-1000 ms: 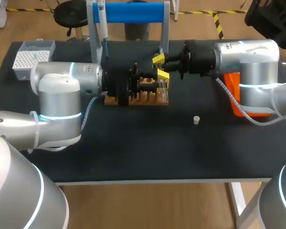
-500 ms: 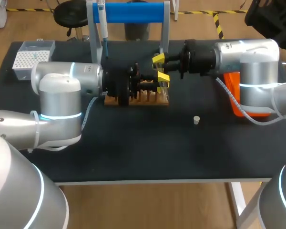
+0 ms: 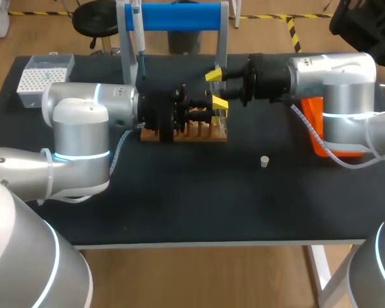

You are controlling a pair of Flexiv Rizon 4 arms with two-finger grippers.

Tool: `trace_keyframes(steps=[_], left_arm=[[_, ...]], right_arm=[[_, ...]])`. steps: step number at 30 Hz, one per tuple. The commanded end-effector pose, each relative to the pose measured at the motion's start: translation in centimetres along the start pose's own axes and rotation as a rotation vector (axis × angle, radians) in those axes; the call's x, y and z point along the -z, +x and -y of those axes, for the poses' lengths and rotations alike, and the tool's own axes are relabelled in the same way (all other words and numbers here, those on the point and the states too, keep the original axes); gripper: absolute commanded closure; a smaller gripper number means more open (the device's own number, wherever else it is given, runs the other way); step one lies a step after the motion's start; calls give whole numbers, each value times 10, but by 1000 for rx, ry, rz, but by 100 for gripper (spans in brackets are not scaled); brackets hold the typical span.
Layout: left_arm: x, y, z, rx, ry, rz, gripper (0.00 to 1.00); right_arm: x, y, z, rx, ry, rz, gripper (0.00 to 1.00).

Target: Invert the test tube, pick up the pipette, mount the tip to pipette, aspirate from beaker and dispense into the tube, eject the tip, return the pipette, and cap with the stopper.

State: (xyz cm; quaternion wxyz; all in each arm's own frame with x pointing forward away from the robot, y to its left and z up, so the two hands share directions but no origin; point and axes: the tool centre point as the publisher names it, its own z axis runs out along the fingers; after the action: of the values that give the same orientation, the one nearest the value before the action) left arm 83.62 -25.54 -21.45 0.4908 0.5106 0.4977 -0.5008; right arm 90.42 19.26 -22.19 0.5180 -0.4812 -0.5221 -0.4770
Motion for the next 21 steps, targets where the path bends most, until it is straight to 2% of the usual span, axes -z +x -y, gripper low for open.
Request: trace_keyframes(steps=[1,20,21], left_arm=[[0,-1,0,-1,-1,-1,100],[0,-1,0,-1,-1,-1,100],[0,-1,0,-1,-1,-1,100]], right_arm=[[0,0,0,1,0,2,0],[0,0,0,1,0,2,0],[6,1,1,39,-13,10,0]])
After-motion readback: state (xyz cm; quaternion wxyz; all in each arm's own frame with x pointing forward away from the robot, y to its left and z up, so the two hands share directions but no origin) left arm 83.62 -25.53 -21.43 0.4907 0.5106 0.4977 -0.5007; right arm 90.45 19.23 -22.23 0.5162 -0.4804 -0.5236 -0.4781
